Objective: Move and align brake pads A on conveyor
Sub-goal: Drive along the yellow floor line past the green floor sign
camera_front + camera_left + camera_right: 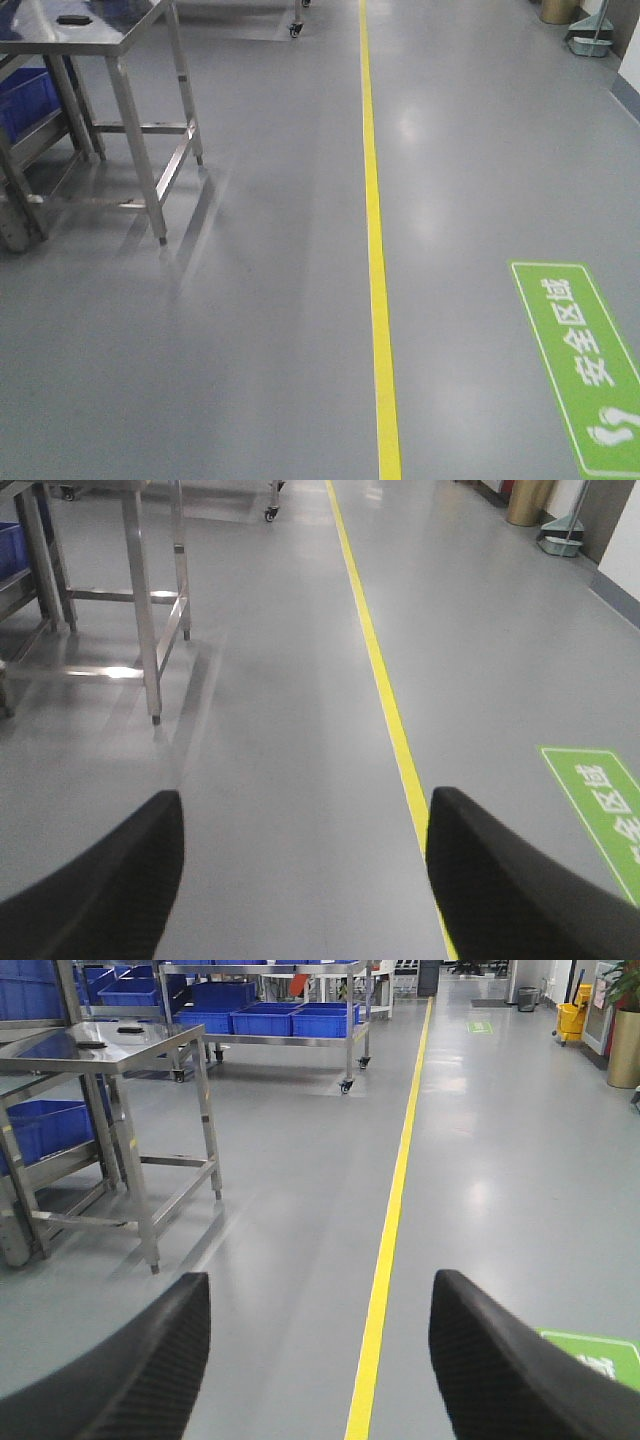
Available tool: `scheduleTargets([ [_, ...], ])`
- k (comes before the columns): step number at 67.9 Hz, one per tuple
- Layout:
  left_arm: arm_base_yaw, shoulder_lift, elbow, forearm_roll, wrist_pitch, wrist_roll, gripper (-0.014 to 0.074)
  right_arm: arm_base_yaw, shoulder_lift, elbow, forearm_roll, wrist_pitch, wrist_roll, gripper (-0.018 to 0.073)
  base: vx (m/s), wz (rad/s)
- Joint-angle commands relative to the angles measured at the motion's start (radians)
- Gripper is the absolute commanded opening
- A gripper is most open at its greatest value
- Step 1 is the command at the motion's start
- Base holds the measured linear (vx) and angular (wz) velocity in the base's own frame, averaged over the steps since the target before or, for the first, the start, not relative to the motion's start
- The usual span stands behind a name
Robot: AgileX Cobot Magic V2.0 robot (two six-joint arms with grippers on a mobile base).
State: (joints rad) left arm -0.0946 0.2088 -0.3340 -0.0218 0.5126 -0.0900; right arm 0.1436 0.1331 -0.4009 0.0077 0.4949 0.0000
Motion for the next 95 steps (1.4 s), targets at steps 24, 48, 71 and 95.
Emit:
scheduleTargets([
  [24,-0.004,0.012,-0.025,-0.007,-0.076,-0.006,0.0503,-0.002,0.013,-0.023,-0.008,-0.076,0.0,0.0453,0.69,-0.09],
  [48,-0.004,0.012,-0.025,-0.007,-0.076,-0.006,0.0503,-0.002,0.013,-0.023,-0.008,-0.076,0.0,0.0453,0.71,-0.08],
  [71,-0.004,0.012,-0.025,-0.007,-0.076,-0.006,0.0503,-0.002,0.013,-0.023,-0.008,-0.076,0.0,0.0453,0.71,0.04],
  [95,-0.004,0.012,-0.025,-0.007,-0.076,-0.006,0.0503,-0.002,0.013,-0.023,-0.008,-0.076,0.0,0.0453,0.66,-0.11],
])
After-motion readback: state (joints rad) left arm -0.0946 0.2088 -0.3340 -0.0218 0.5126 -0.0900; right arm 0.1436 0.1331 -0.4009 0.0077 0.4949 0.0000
